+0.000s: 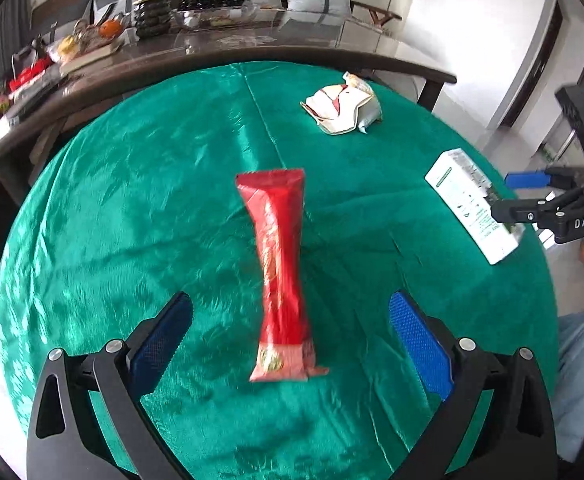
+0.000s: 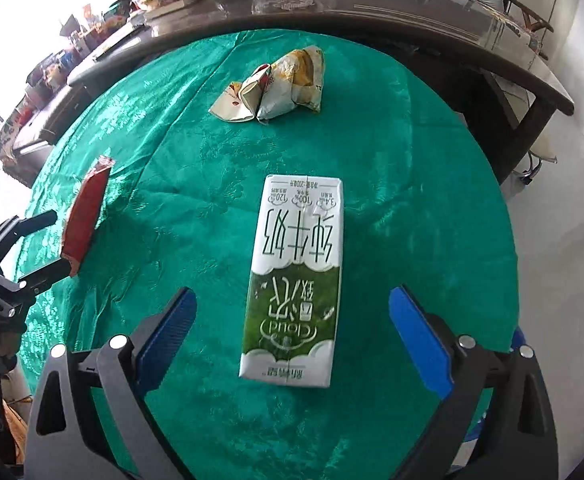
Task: Collect trash
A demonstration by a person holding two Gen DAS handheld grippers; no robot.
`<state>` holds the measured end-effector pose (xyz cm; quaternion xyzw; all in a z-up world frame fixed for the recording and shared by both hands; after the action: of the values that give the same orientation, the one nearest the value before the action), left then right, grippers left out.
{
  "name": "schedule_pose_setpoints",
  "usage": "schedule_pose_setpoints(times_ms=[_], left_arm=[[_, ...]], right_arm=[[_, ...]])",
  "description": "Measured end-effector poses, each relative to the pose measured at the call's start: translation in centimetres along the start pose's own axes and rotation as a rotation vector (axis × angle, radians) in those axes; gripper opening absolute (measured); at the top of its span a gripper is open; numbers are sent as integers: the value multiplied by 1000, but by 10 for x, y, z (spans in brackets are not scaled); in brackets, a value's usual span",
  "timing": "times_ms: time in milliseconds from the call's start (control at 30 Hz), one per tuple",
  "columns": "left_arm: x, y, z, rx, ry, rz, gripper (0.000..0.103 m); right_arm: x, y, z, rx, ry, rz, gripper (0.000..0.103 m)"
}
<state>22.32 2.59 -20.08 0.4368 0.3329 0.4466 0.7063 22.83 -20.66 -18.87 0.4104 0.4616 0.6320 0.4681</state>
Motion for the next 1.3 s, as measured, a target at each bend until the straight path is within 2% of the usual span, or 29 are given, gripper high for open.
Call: schedule_pose_setpoints(times_ms=[100,167,200,233,267,300,500,667,800,967,1100,1300], left_arm=[[0,-11,11,40,-11,60,83],[3,-17,15,64,-11,98,67],[3,-17,16,68,-13,104,62],[3,-18,17,71,-16,105,47],[2,-17,17,77,-19,97,26],[2,-17,16,80,-18,83,17],[-18,4,15,34,-17,-6,12],[-66,21,28,-4,-38,-115,11],[-132,22,44,-9,-94,-218,11],[-232,9,64,23,-191,-335,11],[-313,-10,76,62,-263,-391,11],[-405,-56,88,142,-321,-437,11]], right_arm=[[3,-9,10,39,20,-47,93],[3,-13,11,57,22,-65,87],[2,-15,12,70,23,-61,70],[2,-18,10,87,22,-46,51],[1,-17,9,89,16,-34,50],[0,-15,8,82,15,-27,50],[-14,23,-5,-36,-1,12,50],[-50,58,-22,-120,-55,29,50],[-104,78,-46,-155,-139,-5,50],[-192,76,-96,-148,-305,-43,50],[-247,63,-137,-124,-412,-56,50],[-306,36,-178,-97,-536,-47,50]])
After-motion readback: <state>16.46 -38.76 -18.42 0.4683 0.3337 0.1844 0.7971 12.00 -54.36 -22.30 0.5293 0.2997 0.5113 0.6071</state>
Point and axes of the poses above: each gripper's, at about its wrist camera, not at the fingertips, and y roughly against the way its jaws point, x to its left, z to its top, the point moved 5 cm from there along -y, roughly the way its jaws point, and after that the axes turned 9 degrees about x, right-handed, at the moved point
